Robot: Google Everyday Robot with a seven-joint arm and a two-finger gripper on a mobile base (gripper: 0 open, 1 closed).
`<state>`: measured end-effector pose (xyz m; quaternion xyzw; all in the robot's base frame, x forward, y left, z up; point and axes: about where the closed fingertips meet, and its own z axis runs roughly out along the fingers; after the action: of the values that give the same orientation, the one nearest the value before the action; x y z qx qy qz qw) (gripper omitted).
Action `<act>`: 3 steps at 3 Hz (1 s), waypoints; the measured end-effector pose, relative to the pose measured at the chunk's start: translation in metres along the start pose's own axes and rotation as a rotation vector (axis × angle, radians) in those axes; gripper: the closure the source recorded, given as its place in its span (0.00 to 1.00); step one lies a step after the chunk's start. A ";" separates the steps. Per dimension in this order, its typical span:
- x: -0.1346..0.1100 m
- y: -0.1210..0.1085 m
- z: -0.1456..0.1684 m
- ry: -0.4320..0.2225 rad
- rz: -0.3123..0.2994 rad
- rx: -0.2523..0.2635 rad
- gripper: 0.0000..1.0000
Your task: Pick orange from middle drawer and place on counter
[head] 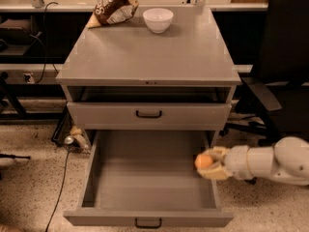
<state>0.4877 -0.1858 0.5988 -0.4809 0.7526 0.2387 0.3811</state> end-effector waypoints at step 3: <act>-0.106 -0.055 -0.103 -0.148 -0.104 0.231 1.00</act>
Offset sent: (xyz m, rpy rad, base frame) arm 0.0348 -0.0606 0.1772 0.0173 -0.3198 -0.1834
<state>0.5284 -0.2261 0.7456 -0.4532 0.7192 0.1650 0.5002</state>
